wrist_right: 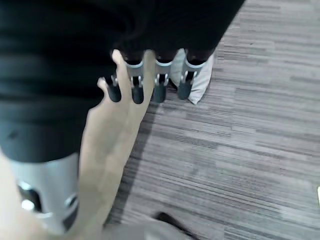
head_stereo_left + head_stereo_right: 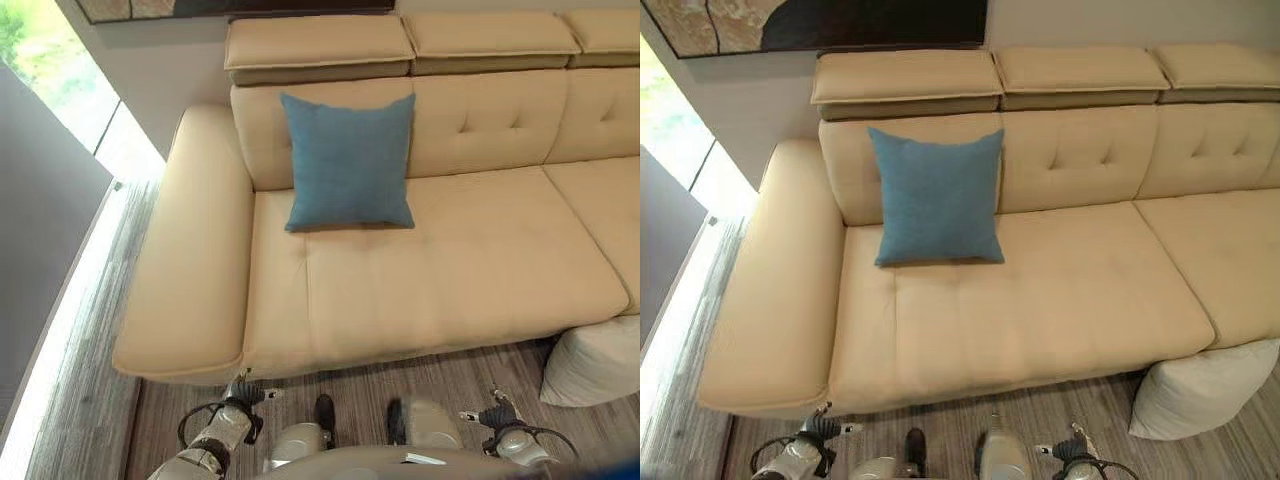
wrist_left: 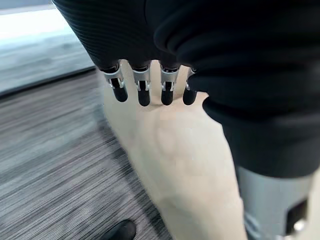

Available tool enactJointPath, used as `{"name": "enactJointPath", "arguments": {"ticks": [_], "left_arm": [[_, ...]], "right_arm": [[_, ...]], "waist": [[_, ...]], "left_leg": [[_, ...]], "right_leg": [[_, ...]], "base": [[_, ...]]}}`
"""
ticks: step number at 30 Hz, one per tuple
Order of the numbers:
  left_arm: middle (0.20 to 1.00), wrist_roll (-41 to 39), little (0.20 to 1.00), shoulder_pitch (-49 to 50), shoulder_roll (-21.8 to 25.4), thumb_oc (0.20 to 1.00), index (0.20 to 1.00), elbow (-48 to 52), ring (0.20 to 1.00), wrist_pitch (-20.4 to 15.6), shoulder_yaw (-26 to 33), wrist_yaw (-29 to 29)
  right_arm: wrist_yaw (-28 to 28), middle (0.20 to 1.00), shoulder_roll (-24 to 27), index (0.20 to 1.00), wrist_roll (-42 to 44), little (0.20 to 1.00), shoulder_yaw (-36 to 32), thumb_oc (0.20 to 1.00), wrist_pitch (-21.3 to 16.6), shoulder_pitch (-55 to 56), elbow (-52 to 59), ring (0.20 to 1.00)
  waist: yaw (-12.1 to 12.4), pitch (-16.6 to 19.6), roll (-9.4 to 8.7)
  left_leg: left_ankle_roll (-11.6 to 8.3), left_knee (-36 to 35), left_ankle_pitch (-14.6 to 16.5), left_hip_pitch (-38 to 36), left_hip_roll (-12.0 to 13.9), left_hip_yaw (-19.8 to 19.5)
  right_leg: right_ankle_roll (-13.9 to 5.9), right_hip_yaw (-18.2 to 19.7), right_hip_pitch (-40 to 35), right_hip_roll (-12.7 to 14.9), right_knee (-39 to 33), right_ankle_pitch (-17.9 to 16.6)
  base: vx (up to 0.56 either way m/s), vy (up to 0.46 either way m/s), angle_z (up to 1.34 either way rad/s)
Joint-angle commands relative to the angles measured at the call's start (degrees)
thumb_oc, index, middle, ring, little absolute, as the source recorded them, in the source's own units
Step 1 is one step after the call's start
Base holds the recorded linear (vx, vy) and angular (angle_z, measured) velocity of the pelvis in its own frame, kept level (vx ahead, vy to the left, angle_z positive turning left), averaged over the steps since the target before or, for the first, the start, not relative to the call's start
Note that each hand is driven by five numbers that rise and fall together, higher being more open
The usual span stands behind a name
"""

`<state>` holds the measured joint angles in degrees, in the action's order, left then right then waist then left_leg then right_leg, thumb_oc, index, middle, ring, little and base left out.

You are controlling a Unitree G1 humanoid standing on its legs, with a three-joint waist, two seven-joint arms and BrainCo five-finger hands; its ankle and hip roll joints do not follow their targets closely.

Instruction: Pick up all the scattered cushions and arrange them neatly on the sofa.

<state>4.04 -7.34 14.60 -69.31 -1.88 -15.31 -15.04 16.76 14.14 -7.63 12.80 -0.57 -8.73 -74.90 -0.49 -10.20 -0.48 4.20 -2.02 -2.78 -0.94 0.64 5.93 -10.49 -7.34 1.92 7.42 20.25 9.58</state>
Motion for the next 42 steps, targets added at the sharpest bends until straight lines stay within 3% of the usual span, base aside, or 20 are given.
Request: {"name": "enactJointPath", "arguments": {"ticks": [1, 5, 10, 14, 16, 18, 21, 23, 24, 25, 26, 27, 28, 30, 31, 33, 34, 36, 38, 42], "left_arm": [[1.0, -0.9, 1.0, -0.2, 1.1, 1.0, 1.0, -1.4, 1.0, -0.6, 2.1, -0.2], [1.0, -1.8, 1.0, -2.3, 1.3, 1.0, 1.0, -2.0, 1.0, -0.3, 1.9, 0.4], [1.0, -1.7, 1.0, -5.1, 0.8, 1.0, 1.0, -2.3, 1.0, 0.2, 0.2, 1.4], [1.0, -2.9, 1.0, -6.3, -0.1, 1.0, 1.0, -4.1, 1.0, 0.5, 0.6, 2.2], [1.0, -4.0, 1.0, -6.6, -0.6, 1.0, 1.0, -4.9, 1.0, 0.6, 1.0, 2.4], [1.0, -4.4, 1.0, -7.0, -0.7, 1.0, 1.0, -5.1, 1.0, 0.5, 0.7, 2.8], [1.0, -3.2, 1.0, -8.2, -0.2, 1.0, 1.0, -5.1, 1.0, 0.6, -0.7, 4.5], [1.0, -2.9, 1.0, -9.3, 1.9, 1.0, 1.0, -5.5, 1.0, 0.8, -0.2, 6.0], [1.0, -2.9, 1.0, -9.3, 1.9, 1.0, 1.0, -5.5, 1.0, 0.8, -0.2, 6.0], [1.0, -3.0, 1.0, -9.3, 2.4, 1.0, 1.0, -5.7, 1.0, 0.9, 0.2, 6.2], [1.0, -2.7, 1.0, -9.4, 3.2, 1.0, 1.0, -5.9, 1.0, 1.1, 0.8, 6.5], [1.0, -2.7, 1.0, -9.5, 3.2, 1.0, 1.0, -5.9, 1.0, 1.1, 0.8, 6.5], [1.0, -3.8, 1.0, -10.5, 2.2, 1.0, 1.0, -4.6, 1.0, 1.8, 0.8, 5.9], [1.0, -4.1, 1.0, -11.0, 1.8, 1.0, 1.0, -3.8, 1.0, 1.6, 0.5, 5.9], [1.0, -5.6, 1.0, -11.5, 3.1, 1.0, 1.0, -2.9, 1.0, 1.7, 1.4, 6.4], [1.0, -6.1, 1.0, -11.7, 4.4, 1.0, 1.0, -2.3, 1.0, 1.7, 1.8, 7.4], [1.0, -3.4, 1.0, -2.6, 1.4, 1.0, 1.0, 4.2, 1.0, -1.0, 0.5, 6.7], [1.0, -1.3, 1.0, -1.5, 0.9, 1.0, 1.0, 6.9, 1.0, -1.1, -2.3, 7.0], [1.0, 1.5, 1.0, 5.8, -1.0, 1.0, 1.0, 14.1, 1.0, -2.0, -6.5, 5.6], [1.0, 3.6, 1.0, 1.5, -5.7, 1.0, 1.0, 4.7, 1.0, -0.6, -8.9, 4.7]], "right_arm": [[0.3, 1.0, 1.3, 1.0, 1.4, 1.0, 1.4, 1.0, -0.4, -0.9, 5.0, 1.0], [-0.2, 1.0, 1.6, 1.0, 2.4, 1.0, 2.2, 1.0, -0.2, -2.5, 4.5, 1.0], [-0.6, 1.0, 1.6, 1.0, 2.8, 1.0, 2.8, 1.0, 0.5, -3.3, 2.4, 1.0], [-0.9, 1.0, 1.5, 1.0, 2.0, 1.0, 3.8, 1.0, 1.3, -5.3, 1.3, 1.0], [-1.0, 1.0, 1.2, 1.0, 1.2, 1.0, 4.8, 1.0, 2.1, -7.1, 1.2, 1.0], [-1.2, 1.0, 1.0, 1.0, 0.3, 1.0, 5.5, 1.0, 3.0, -7.9, 1.5, 1.0], [-2.0, 1.0, -0.8, 1.0, -1.9, 1.0, 7.0, 1.0, 4.2, -9.5, 1.8, 1.0], [-2.3, 1.0, -4.0, 1.0, -4.0, 1.0, 8.8, 1.0, 4.8, -10.7, 2.6, 1.0], [-2.3, 1.0, -4.0, 1.0, -4.0, 1.0, 8.8, 1.0, 4.8, -10.7, 2.6, 1.0], [-2.5, 1.0, -4.8, 1.0, -4.3, 1.0, 9.4, 1.0, 5.0, -10.6, 2.8, 1.0], [-2.5, 1.0, -6.1, 1.0, -5.2, 1.0, 10.4, 1.0, 5.0, -10.2, 2.8, 1.0], [-2.5, 1.0, -6.1, 1.0, -5.2, 1.0, 10.4, 1.0, 5.0, -10.2, 2.8, 1.0], [-3.0, 1.0, -6.6, 1.0, -5.5, 1.0, 11.5, 1.0, 4.8, -8.7, 1.8, 1.0], [-3.0, 1.0, -6.2, 1.0, -4.7, 1.0, 11.3, 1.0, 5.2, -8.9, 0.8, 1.0], [-3.5, 1.0, -6.0, 1.0, -5.5, 1.0, 10.8, 1.0, 5.5, -8.0, 0.6, 1.0], [-3.6, 1.0, -4.9, 1.0, -5.7, 1.0, 10.6, 1.0, 5.7, -8.1, 1.0, 1.0], [-2.0, 1.0, -2.9, 1.0, -4.3, 1.0, 8.7, 1.0, 5.4, -6.9, 1.5, 1.0], [-2.0, 1.0, -0.7, 1.0, -3.4, 1.0, 6.7, 1.0, 4.4, -6.7, 2.1, 1.0], [0.1, 1.0, 0.4, 1.0, 0.0, 1.0, 3.9, 1.0, 4.0, -6.3, 2.6, 1.0], [1.6, 1.0, 0.2, 1.0, 1.7, 1.0, 3.0, 1.0, 3.2, -3.3, 2.2, 1.0]], "waist": [[2.6, 4.8, -2.99], [1.6, 4.9, -3.18], [0.9, 4.5, -3.06], [1.3, 4.4, -2.84], [1.6, 5.5, -2.14], [1.2, 6.3, -0.87], [-0.2, 6.9, 0.3], [-1.1, 5.7, 0.86], [-1.0, 5.7, 0.85], [-0.7, 5.2, 1.05], [0.4, 4.3, 2.05], [0.4, 4.4, 1.98], [1.0, 4.8, 2.86], [1.2, 5.2, 3.05], [2.5, 5.9, 3.48], [3.1, 7.0, 3.85], [4.4, 6.5, 4.94], [4.3, 5.3, 5.18], [5.4, 3.5, 5.39], [3.9, 2.6, 4.55]], "left_leg": [[-2.04, 3.5, 6.1, 3.8, -2.9, -2.9], [-3.68, 4.8, 4.5, 5.1, -1.7, -2.9], [-5.2, 6.4, 3.2, 6.9, -1.4, -3.9], [-5.53, 10.4, 7.7, 5.0, -2.8, -9.2], [-6.03, 12.6, 10.6, 2.4, -3.1, -13.2], [-5.85, 10.7, 11.6, 0.3, -2.9, -14.8], [-4.29, 6.5, 11.4, -1.7, -3.9, -13.8], [-2.51, 3.2, 9.8, -2.2, -4.8, -10.8], [-2.5, 3.1, 9.8, -2.2, -4.8, -10.7], [-2.14, 2.9, 9.3, -2.1, -4.6, -9.6], [-1.93, 2.2, 8.5, -1.6, -3.9, -7.1], [-1.91, 2.2, 8.4, -1.4, -3.9, -7.2], [-1.25, 0.5, 7.1, -1.9, -3.4, -3.7], [-1.14, 0.4, 6.7, -1.4, -3.3, -2.6], [-1.42, -0.2, 5.8, -0.5, -3.1, 2.0], [-1.64, -1.1, 5.3, -0.5, -3.1, 3.7], [-2.16, -1.6, 4.6, -0.8, -2.7, 3.4], [-2.56, -1.6, 4.0, -0.3, -2.3, 2.5], [-3.05, -1.3, 3.1, 0.4, -2.0, 1.1], [-4.11, 0.5, 3.5, 0.5, -0.8, -0.4]], "right_leg": [[4.28, -1.8, -4.1, -2.4, -13.8, -3.2], [6.08, 0.1, -5.3, -5.0, -19.1, -3.3], [6.62, -0.4, -6.2, -5.2, -21.9, -4.8], [6.48, 1.2, -5.2, -4.3, -22.0, -6.9], [5.75, 3.6, -4.3, -3.9, -22.1, -7.9], [4.96, 5.5, -3.2, -3.7, -21.6, -8.6], [3.22, 8.3, 0.8, -2.2, -20.2, -11.4], [0.66, 9.7, 5.5, -1.2, -18.7, -13.8], [0.66, 9.8, 5.6, -1.2, -18.7, -13.8], [0.77, 8.8, 6.4, -1.3, -17.7, -13.5], [1.82, 0.8, 6.5, 0.3, -15.4, -11.7], [1.81, 0.8, 6.7, 0.3, -15.5, -11.8], [3.65, -5.9, 3.3, 0.8, -10.6, -7.1], [3.94, -6.9, 2.6, 0.9, -9.6, -6.3], [3.35, -11.1, -2.1, 1.8, -11.5, -4.8], [3.11, -10.5, -2.9, 1.2, -14.8, -5.1], [3.21, -10.2, -3.6, 0.2, -18.2, -6.0], [3.46, -9.4, -3.6, -0.6, -19.1, -5.9], [4.03, -10.0, -4.2, -1.1, -20.2, -5.8], [5.19, -9.1, -5.2, -2.6, -21.2, -4.9]], "base": [[-0.11, -0.191, -0.96], [-0.06, -0.148, -0.32], [-0.09, -0.037, 0.31], [-0.1, 0.065, -0.29], [-0.05, 0.218, -0.94], [-0.02, 0.268, -1.0], [-0.12, 0.409, -1.24], [-0.23, 0.286, -1.23], [-0.2, 0.162, -1.34], [-0.21, 0.098, -1.09], [-0.22, 0.099, -1.13], [-0.27, 0.159, -1.4], [-0.13, 0.096, -1.1], [-0.14, 0.057, -0.93], [-0.12, 0.009, -1.0], [-0.05, -0.059, -1.39], [-0.08, -0.197, -1.72], [-0.12, -0.188, -0.71], [-0.12, -0.186, 0.34], [-0.02, -0.211, 0.35]]}}
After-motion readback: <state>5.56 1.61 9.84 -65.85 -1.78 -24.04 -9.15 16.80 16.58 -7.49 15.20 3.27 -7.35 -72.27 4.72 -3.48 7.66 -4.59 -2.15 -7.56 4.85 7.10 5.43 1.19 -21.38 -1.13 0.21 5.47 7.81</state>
